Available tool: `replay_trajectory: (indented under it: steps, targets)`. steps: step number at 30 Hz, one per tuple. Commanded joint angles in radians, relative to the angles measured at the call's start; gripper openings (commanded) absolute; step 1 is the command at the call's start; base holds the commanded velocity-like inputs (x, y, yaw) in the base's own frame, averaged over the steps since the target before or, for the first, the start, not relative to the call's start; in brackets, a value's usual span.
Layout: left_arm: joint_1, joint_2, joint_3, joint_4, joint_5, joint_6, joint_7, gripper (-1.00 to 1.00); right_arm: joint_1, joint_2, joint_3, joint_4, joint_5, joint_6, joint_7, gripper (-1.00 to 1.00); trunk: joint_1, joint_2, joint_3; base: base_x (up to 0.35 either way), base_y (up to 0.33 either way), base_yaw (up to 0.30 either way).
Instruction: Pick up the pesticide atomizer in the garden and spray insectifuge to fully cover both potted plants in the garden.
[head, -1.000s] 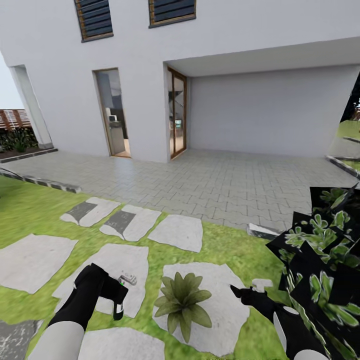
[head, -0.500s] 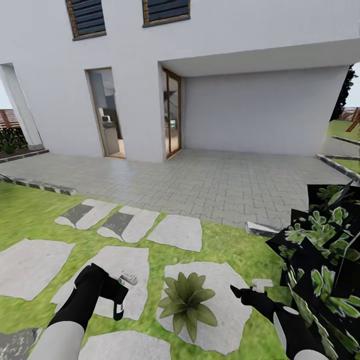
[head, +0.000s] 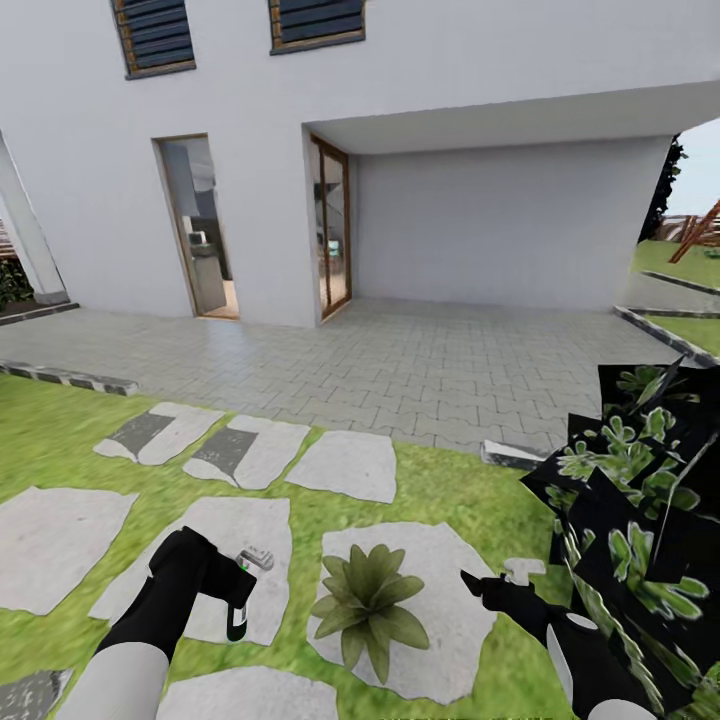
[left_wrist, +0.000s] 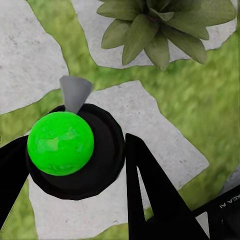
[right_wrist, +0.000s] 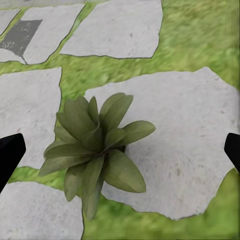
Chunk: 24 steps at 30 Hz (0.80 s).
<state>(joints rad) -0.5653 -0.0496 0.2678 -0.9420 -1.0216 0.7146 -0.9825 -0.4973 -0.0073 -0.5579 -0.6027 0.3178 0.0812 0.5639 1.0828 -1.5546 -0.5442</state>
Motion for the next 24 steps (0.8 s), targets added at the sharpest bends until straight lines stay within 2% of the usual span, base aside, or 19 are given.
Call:
replay_trajectory:
  steps: [1,16,24]
  targets:
    - [-0.001,-0.001,0.004,-0.001,-0.006,0.005,-0.008,-1.0,-0.001,0.001,-0.007,-0.002,0.006,0.006,0.009,1.0,0.0,-0.001,0.0,-0.083,0.234,-0.243]
    - [-0.001,-0.001,0.004,-0.001,-0.006,0.005,-0.008,-1.0,-0.001,0.001,-0.007,-0.002,0.006,0.006,0.008,1.0,0.0,-0.001,0.012,-0.114,0.263,-0.245]
    - [-0.001,-0.001,0.002,0.064,-0.006,0.005,-0.008,-1.0,-0.001,0.001,-0.006,-0.002,0.006,0.006,0.008,1.0,0.0,-0.001,0.019,0.011,0.065,-0.223]
